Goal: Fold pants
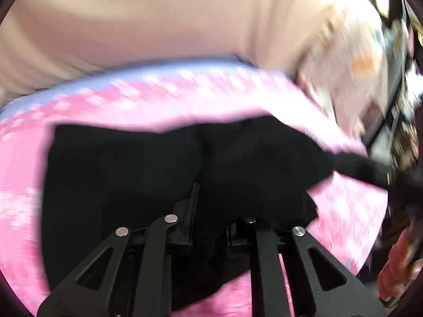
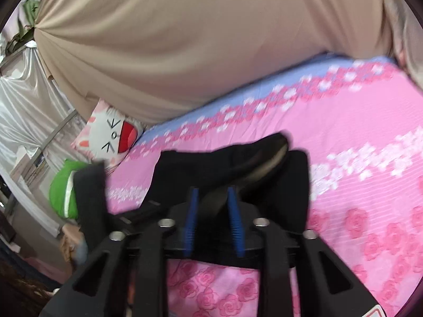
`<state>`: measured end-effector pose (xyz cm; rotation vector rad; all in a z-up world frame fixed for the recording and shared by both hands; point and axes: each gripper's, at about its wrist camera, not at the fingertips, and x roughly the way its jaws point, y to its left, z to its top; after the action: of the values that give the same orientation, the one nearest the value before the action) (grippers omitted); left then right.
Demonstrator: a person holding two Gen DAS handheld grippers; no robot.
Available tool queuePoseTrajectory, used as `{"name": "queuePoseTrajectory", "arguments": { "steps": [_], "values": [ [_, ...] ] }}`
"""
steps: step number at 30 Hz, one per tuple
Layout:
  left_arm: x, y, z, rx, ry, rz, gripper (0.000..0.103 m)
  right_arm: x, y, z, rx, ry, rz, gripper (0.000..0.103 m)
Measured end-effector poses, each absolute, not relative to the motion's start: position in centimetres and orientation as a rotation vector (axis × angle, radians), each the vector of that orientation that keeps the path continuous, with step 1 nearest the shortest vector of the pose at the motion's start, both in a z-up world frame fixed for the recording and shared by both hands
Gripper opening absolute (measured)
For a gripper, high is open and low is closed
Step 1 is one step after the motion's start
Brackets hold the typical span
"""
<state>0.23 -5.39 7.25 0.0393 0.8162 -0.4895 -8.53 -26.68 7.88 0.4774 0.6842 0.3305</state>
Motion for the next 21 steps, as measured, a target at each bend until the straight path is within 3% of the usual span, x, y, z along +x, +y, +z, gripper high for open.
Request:
{"name": "queuePoseTrajectory", "arguments": {
  "steps": [4,8,10,13,17,21],
  "values": [
    [0.6,6.1,14.0,-0.099,0.678,-0.240,0.014,-9.7,-25.8,8.9,0.354,0.660,0.224,0.038],
    [-1.2,17.2,17.5,-0.130,0.568,0.146,0.014,-7.2,-21.7,7.0,0.260,0.733,0.264,0.037],
    [-1.6,21.0,16.8,-0.153,0.585,0.251,0.014,-5.1,-18.6,5.6,0.242,0.777,0.323,0.033],
    [-1.2,26.2,13.5,-0.264,0.685,0.295,0.014,-1.9,-13.6,4.3,0.177,0.827,0.387,0.015],
    [-1.1,28.7,8.8,-0.333,0.782,0.310,0.014,2.2,-8.0,4.9,0.114,0.825,0.459,0.015],
    [-1.8,28.8,8.4,-0.318,0.752,0.294,0.014,5.8,-4.1,4.9,0.091,0.854,0.500,0.015]
  ]
}}
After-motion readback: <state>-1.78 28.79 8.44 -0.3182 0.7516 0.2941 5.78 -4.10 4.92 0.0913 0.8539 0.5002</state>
